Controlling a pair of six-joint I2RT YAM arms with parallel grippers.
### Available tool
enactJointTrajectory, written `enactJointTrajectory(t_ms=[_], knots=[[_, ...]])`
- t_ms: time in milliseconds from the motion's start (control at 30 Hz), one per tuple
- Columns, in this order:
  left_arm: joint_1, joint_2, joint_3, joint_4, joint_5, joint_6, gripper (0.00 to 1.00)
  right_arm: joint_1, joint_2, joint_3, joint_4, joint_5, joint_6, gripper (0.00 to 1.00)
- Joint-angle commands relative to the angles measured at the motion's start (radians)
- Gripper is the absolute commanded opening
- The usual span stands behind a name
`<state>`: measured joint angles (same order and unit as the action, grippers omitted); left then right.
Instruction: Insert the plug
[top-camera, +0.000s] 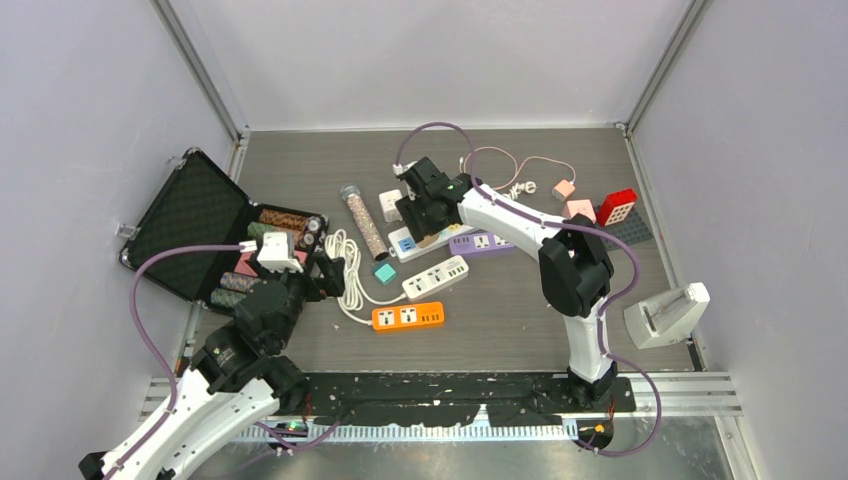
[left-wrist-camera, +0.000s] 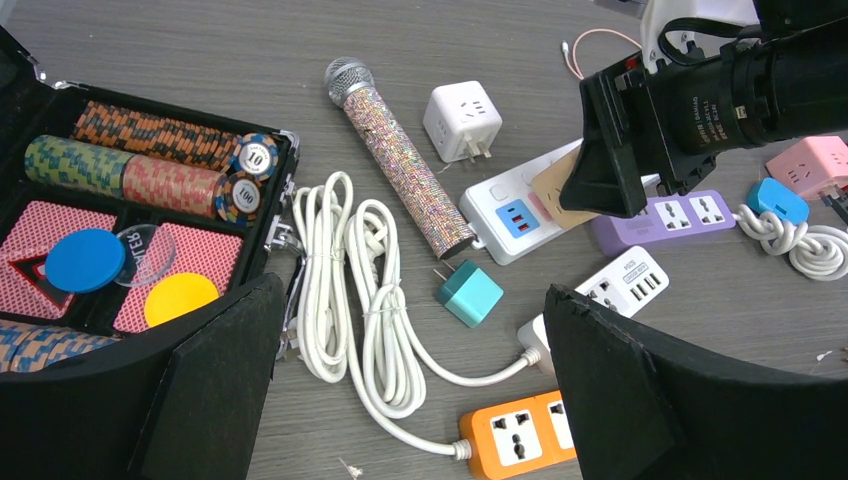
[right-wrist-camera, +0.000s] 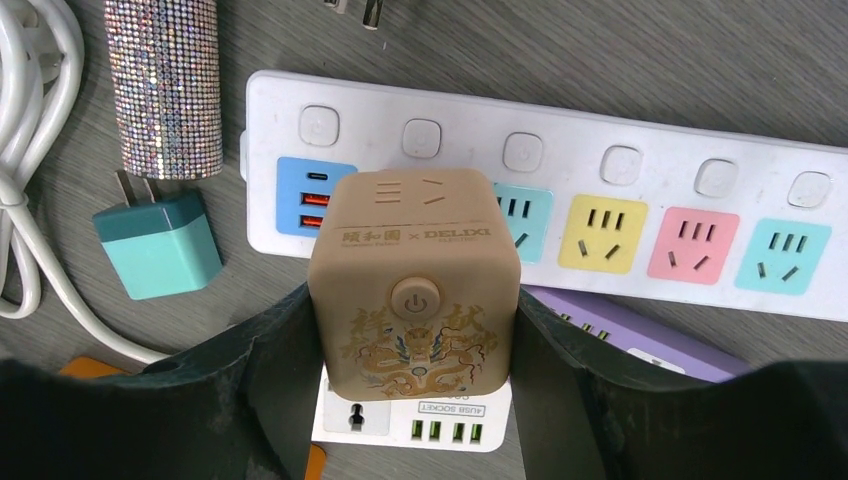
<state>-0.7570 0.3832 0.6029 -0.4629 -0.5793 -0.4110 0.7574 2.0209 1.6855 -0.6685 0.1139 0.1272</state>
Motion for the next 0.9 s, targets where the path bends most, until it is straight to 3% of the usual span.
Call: enactJointTrajectory(t_ms=[0,333,867], knots=[[0.0,-0.001,-0.001,0.023,-0.015,-0.004,1.0,0.013,0.031,0.0,-0.098,-0.049,-0.045,0.05],[0.001,-0.004,-0.003,0.022,-0.016,-0.006,1.0,0.024,0.139,0.103,-0.182,0.017,-0.042,0.05],[0.001,-0.024,-0.011,0.008,-0.012,-0.02,1.0,0.006,0.196,0.023,-0.133,0.074,0.093,0.05]])
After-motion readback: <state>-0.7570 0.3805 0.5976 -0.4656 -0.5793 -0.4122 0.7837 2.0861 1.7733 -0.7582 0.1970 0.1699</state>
